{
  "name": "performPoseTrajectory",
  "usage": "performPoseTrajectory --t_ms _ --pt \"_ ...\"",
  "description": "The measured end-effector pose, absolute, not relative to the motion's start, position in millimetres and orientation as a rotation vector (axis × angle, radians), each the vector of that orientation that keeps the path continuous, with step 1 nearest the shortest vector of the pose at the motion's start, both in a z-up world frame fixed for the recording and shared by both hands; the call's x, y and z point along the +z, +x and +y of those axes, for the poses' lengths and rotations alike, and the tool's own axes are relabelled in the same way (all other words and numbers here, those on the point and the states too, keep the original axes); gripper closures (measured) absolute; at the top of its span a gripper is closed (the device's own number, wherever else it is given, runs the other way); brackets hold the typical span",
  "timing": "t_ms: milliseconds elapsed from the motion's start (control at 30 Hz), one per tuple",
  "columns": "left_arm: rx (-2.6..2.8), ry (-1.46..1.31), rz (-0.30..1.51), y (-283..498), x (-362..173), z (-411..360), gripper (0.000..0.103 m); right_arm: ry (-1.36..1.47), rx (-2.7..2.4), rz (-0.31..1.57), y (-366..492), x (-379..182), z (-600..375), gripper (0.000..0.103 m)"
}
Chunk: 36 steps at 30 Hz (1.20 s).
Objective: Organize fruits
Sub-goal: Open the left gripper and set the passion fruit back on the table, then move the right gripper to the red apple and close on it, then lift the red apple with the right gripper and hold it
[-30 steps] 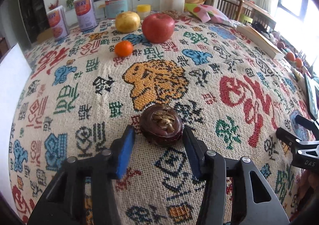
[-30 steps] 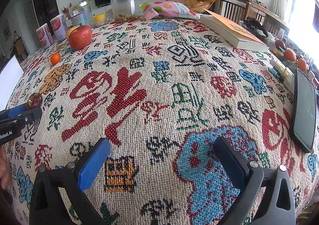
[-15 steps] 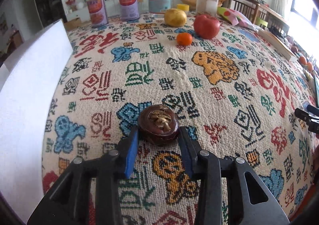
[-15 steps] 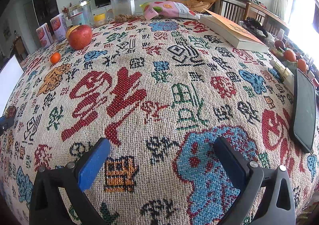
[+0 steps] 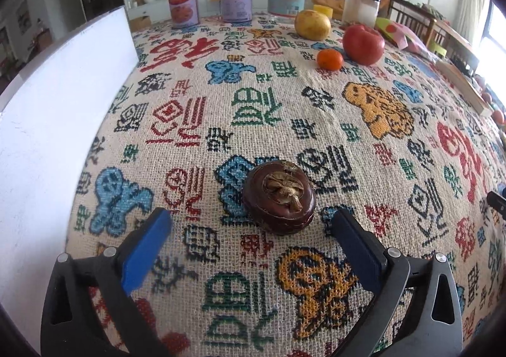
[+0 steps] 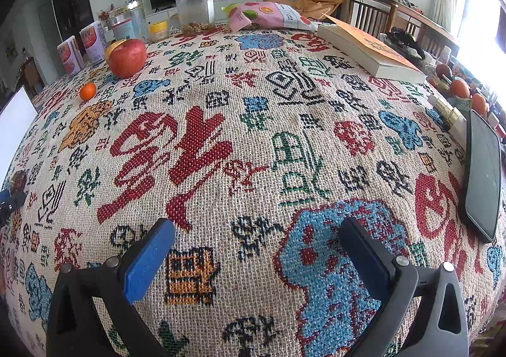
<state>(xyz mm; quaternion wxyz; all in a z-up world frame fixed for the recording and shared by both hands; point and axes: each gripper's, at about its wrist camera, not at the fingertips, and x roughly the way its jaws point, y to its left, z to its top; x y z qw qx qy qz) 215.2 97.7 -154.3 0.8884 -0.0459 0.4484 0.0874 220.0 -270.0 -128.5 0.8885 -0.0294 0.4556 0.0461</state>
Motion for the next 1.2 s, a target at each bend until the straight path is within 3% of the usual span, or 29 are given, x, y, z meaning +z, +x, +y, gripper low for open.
performPoseTrajectory --t_ms 233,467,700,767,800,1000,1200 --pt "0.183 -0.097 0.932 215 -154 98 0.001 0.006 0.154 0.911 239 -108 -252 0.0" --pt "0.182 -0.098 0.932 215 -154 98 0.001 0.045 0.391 0.877 346 -100 -145 0.0" --pt "0.182 -0.099 0.932 215 -154 98 0.001 -0.108 0.407 0.863 420 -117 -50 0.001" --pt "0.181 -0.1 0.932 215 -154 99 0.001 -0.115 0.405 0.886 432 -121 -41 0.009" --pt "0.182 -0.1 0.932 215 -154 99 0.001 -0.107 0.416 0.916 438 -124 -40 0.034" --pt "0.182 -0.101 0.932 216 -154 99 0.001 0.01 0.385 0.895 424 -110 -69 0.037" --pt "0.182 -0.101 0.932 216 -154 99 0.001 0.018 0.427 0.89 342 -76 -115 0.037"
